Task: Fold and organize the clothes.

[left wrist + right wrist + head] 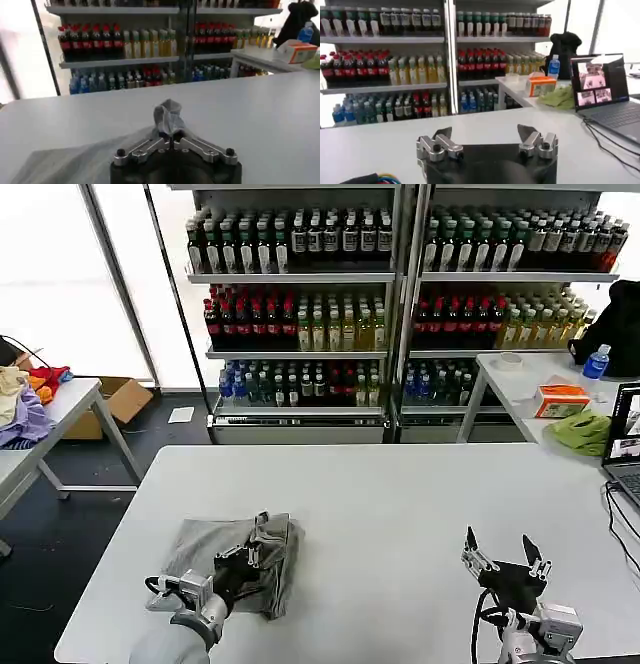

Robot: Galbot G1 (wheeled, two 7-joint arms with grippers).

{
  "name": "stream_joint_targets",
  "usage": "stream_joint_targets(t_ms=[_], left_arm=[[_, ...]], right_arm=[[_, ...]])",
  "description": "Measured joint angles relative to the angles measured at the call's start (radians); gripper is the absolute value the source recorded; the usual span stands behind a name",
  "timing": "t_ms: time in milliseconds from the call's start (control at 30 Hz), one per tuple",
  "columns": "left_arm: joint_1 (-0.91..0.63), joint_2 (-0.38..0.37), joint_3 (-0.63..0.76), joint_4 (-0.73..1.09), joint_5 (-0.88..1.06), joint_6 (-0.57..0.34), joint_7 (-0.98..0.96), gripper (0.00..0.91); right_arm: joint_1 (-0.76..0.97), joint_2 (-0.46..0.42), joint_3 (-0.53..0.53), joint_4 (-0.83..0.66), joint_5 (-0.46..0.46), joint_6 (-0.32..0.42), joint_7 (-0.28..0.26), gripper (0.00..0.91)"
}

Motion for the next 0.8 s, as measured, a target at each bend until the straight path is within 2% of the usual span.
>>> stream_joint_targets(t_ms=[133, 167, 200, 567, 800], left_arm=[[-0.018, -0.008, 0.026, 0.018, -0.009, 0.001, 0.001, 0.010], [-0.023, -0.011, 0.031, 0.023, -0.010, 0.000, 0.002, 0.071], [-0.027, -0.013, 0.036, 0.028, -0.012, -0.001, 0.004, 0.907], [-0.053, -0.046, 0.069, 0.065, -0.064, -0.036, 0.008, 0.907], [-0.038, -0.041, 0.049, 0.025, -0.172, -0.034, -0.006, 0.907]], right_arm=[[-0.012, 0.001, 0.004, 0.004, -0.007, 0.002, -0.001, 0.907], [-0.013, 0.002, 0.004, 0.004, -0.008, 0.003, -0.001, 0.907], [-0.015, 0.003, 0.003, 0.004, -0.010, 0.003, -0.001, 0.907], [-0.011, -0.002, -0.021, -0.006, -0.030, 0.006, -0.005, 0.907], [0.007, -0.012, -0.046, -0.024, -0.033, 0.006, -0.006, 0.907]])
